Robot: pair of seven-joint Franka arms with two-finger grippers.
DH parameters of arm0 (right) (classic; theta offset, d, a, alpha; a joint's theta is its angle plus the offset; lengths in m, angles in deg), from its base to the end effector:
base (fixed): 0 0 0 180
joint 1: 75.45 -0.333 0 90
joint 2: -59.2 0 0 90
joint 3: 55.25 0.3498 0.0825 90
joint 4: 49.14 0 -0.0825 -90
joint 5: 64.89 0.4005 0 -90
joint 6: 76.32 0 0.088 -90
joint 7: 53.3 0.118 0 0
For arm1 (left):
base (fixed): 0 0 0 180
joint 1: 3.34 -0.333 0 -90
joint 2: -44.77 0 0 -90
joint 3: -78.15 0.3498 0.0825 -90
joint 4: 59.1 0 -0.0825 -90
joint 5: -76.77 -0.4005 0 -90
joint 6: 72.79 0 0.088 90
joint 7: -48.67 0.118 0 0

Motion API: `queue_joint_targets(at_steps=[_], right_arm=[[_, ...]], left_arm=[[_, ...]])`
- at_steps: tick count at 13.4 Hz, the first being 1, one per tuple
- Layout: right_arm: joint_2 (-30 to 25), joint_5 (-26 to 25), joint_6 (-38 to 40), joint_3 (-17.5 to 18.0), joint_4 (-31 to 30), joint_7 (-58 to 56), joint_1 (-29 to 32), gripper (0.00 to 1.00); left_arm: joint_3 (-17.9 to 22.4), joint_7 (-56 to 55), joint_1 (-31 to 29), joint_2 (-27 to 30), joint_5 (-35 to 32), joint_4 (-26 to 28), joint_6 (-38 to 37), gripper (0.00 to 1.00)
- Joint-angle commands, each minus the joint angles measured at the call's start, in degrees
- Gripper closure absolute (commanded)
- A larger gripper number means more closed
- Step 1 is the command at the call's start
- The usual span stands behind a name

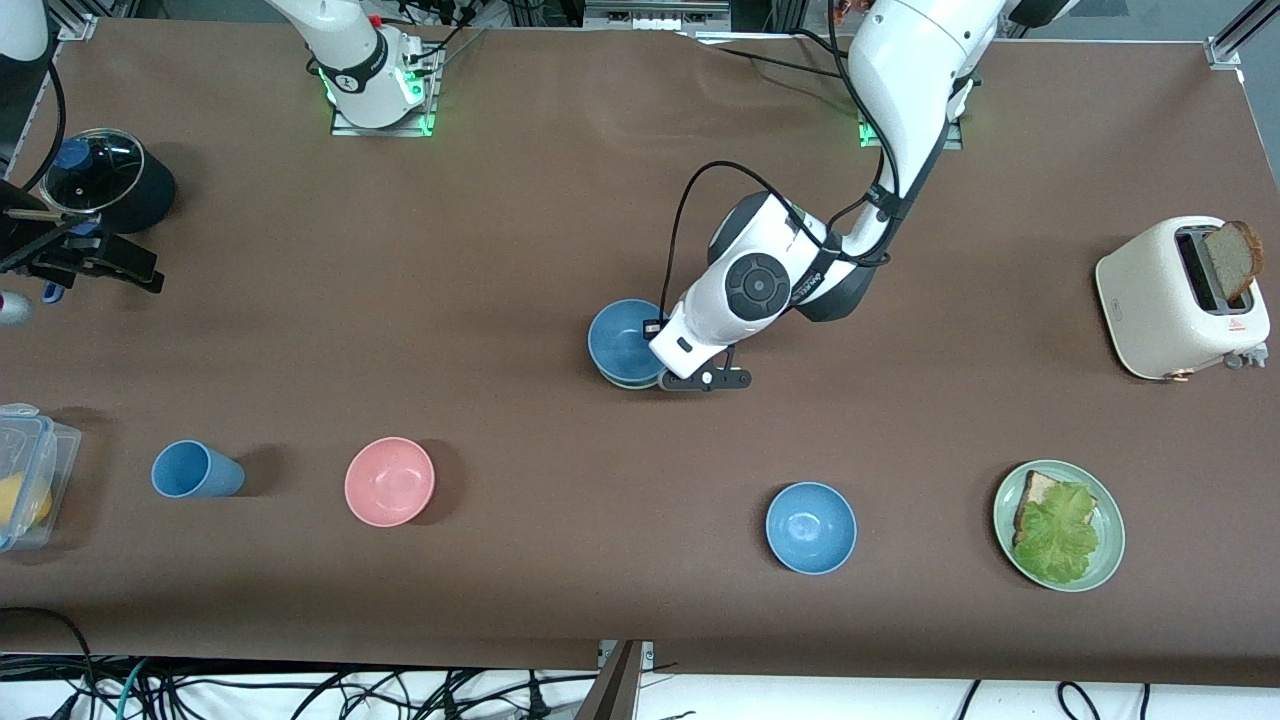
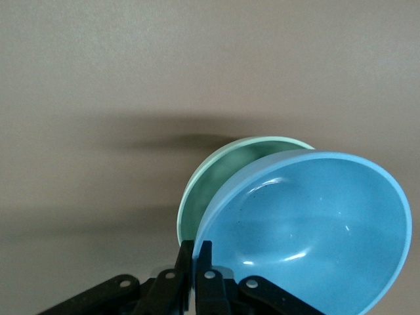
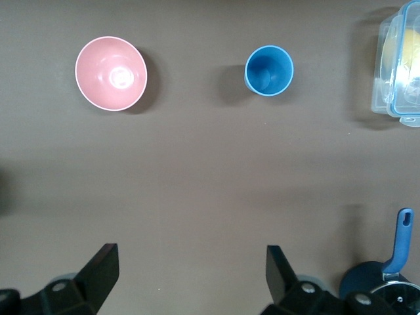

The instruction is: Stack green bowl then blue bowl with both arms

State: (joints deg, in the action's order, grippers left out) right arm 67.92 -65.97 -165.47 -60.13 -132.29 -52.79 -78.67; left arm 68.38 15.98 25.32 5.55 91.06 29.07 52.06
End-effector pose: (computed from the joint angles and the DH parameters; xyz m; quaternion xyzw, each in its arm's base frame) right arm 0.6195 -0.0160 0.6140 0.9994 -0.0185 -0.0236 0.0156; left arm 0.5832 -0.4518 0.2605 0.9870 0.0412 -0.1055 0.1142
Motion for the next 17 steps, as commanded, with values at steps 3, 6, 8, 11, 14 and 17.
queue_joint_targets(at_steps=[3, 6, 8, 11, 14, 17], right_arm=[[-0.4, -1.5, 0.3, 0.8, -0.2, -2.1, 0.8, 0.01], [-0.4, -1.4, 0.3, 0.8, -0.2, -1.8, 0.8, 0.00], [-0.4, -1.5, 0.3, 0.8, -0.2, -1.6, 0.8, 0.00], [-0.3, -1.5, 0.3, 0.8, -0.2, -1.8, 0.8, 0.01], [-0.3, -1.5, 0.3, 0.8, -0.2, -1.9, 0.8, 0.01], [-0.3, -1.5, 0.3, 0.8, -0.2, -1.9, 0.8, 0.01]], left_arm=[[1.2, -0.4, 0.3, -0.4, 1.7, -0.6, -1.0, 0.76], [1.3, -0.2, 0.4, 0.1, 1.0, -0.6, -1.1, 0.00], [1.7, -0.1, -0.3, 2.7, 0.9, -0.6, -4.4, 0.00], [1.7, 0.5, -8.1, 10.7, 0.8, 0.3, -13.0, 0.00], [1.7, 8.3, -16.1, 21.3, 0.7, 5.7, -18.1, 0.00], [1.9, 16.9, -22.3, 32.6, -1.7, 11.3, -21.1, 0.00]])
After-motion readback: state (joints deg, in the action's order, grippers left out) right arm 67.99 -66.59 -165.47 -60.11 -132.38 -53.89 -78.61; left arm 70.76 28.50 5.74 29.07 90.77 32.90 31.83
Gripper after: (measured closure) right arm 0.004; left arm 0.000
